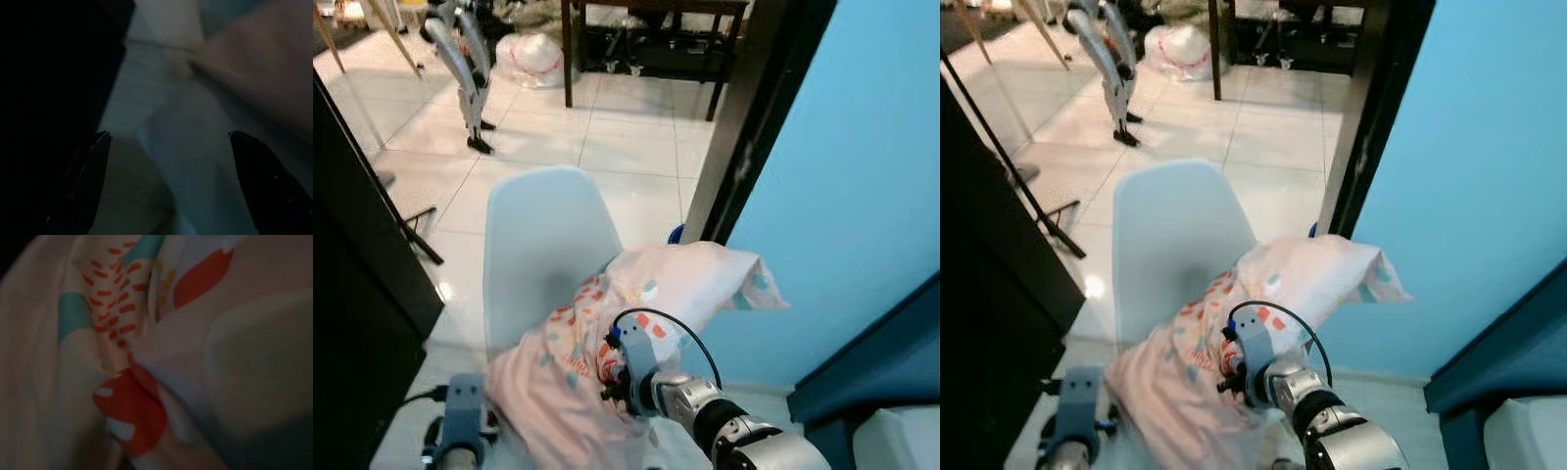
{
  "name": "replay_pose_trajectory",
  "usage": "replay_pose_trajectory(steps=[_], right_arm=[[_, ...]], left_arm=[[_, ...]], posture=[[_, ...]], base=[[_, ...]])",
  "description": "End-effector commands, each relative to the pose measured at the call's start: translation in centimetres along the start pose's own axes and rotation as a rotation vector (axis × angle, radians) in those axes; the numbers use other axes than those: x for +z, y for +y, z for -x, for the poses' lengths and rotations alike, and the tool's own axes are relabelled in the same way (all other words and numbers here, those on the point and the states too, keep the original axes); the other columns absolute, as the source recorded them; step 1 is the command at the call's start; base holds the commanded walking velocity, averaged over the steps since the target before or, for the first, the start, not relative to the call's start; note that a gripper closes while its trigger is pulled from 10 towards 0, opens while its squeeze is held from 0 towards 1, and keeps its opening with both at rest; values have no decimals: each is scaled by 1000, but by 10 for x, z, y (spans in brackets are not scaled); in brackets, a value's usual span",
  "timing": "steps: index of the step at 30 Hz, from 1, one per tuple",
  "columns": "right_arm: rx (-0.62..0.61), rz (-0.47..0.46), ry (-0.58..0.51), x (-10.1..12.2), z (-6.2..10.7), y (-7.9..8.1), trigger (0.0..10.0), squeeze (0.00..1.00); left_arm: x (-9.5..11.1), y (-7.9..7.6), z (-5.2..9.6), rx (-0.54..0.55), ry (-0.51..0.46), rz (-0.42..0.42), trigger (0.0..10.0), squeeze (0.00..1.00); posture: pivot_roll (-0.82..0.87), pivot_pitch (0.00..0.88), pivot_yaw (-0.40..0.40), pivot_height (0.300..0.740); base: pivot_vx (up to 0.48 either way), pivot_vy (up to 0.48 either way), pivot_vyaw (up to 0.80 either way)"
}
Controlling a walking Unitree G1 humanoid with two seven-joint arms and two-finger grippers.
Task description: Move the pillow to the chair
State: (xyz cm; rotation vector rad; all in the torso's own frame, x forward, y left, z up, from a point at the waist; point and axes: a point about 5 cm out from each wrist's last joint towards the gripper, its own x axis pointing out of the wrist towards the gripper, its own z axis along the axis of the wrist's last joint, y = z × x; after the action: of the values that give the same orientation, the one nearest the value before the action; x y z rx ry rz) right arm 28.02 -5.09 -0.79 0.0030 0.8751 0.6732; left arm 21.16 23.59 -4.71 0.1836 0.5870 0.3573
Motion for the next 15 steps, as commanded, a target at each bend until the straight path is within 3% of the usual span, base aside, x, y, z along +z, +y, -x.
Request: replay_pose_trajectory(steps=[1,2,4,7,12,15], right_arm=[[93,-13,51,-13,-15,42,10000,0],[93,-13,51,-13,-15,42,10000,0],[73,40,178,-35,-16,47,10000,0],[65,43,254,-51,-17,52,10000,0],[121,-19,260,-55,-19,66,10000,0],[162,-58,204,-47,-22,74,10000,0]], left_arm=[[8,10,-3,44,-48,27,10000,0],[8,10,-3,44,-48,27,10000,0],[23,21,-7,74,-126,25,10000,0],[34,27,-8,93,-187,28,10000,0],[41,30,-7,96,-242,30,10000,0],[43,28,-5,84,-256,36,10000,0]], posture=[[40,201,-86,665],[40,201,-86,665],[66,218,-83,655],[85,232,-78,645],[98,247,-70,625],[107,249,-72,615]], base=[[0,0,0],[0,0,0],[0,0,0],[0,0,0],[0,0,0],[0,0,0]])
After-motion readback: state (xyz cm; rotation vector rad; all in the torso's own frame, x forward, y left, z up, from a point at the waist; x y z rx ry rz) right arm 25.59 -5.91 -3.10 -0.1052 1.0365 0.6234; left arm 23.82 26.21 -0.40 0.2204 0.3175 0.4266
